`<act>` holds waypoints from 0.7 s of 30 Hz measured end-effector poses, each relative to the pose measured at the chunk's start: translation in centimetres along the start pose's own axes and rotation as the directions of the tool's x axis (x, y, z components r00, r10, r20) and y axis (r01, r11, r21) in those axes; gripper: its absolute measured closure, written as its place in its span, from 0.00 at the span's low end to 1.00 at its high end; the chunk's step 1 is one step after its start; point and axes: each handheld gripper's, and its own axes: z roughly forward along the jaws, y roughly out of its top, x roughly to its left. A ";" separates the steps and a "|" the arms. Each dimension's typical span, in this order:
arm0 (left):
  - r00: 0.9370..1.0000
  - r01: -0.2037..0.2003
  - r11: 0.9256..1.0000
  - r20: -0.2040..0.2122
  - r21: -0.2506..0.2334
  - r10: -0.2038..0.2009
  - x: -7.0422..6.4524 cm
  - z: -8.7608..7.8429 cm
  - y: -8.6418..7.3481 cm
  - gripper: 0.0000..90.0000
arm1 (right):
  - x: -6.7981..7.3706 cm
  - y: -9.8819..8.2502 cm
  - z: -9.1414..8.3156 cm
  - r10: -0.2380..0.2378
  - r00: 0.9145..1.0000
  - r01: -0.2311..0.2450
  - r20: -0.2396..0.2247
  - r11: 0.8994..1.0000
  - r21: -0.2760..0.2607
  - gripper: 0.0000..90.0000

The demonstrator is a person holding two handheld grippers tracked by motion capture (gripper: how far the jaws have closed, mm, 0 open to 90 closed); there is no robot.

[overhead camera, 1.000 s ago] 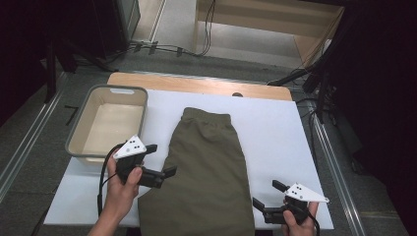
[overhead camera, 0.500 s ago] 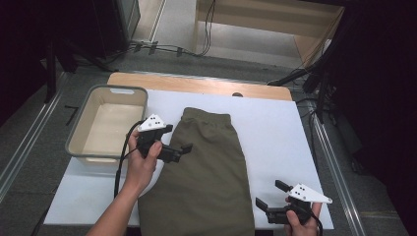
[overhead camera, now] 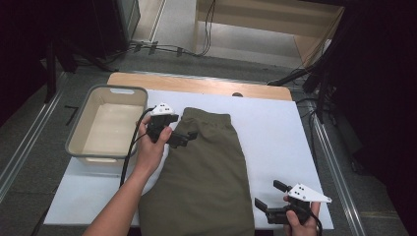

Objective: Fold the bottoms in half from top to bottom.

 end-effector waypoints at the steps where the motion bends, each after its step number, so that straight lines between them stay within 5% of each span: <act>1: 1.000 0.000 1.000 -0.001 -0.002 0.000 0.2 0.2 0.1 0.00 | 0.0 0.0 0.0 0.001 1.000 -0.001 -0.002 1.000 -0.001 0.00; 5: 1.000 0.016 1.000 0.002 -0.004 -0.016 1.3 1.2 0.7 0.00 | -0.1 0.0 0.0 0.005 1.000 -0.005 -0.003 1.000 -0.004 0.00; 12: 0.997 0.056 0.998 -0.054 0.027 -0.055 3.6 3.2 1.0 0.07 | -0.2 0.0 0.5 0.005 1.000 -0.005 -0.015 1.000 0.013 0.00; 21: 0.980 0.122 0.987 -0.173 0.107 -0.103 6.2 6.2 0.2 0.23 | -0.2 -0.1 1.3 0.005 1.000 -0.005 -0.028 1.000 0.025 0.00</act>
